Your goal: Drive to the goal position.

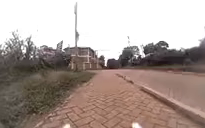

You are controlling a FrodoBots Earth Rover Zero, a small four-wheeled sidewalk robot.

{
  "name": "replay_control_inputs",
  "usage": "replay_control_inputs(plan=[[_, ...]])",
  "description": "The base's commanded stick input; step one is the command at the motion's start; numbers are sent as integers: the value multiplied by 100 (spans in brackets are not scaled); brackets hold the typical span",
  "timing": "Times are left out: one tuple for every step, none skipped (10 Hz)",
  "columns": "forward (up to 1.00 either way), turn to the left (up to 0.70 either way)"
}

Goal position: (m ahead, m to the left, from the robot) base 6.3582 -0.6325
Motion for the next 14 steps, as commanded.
replay_control_inputs(plan=[[70,11],[70,6],[70,1],[70,0],[70,0],[70,0],[70,0],[70,0],[70,0],[70,0],[70,6],[70,4],[70,-35],[70,-35]])
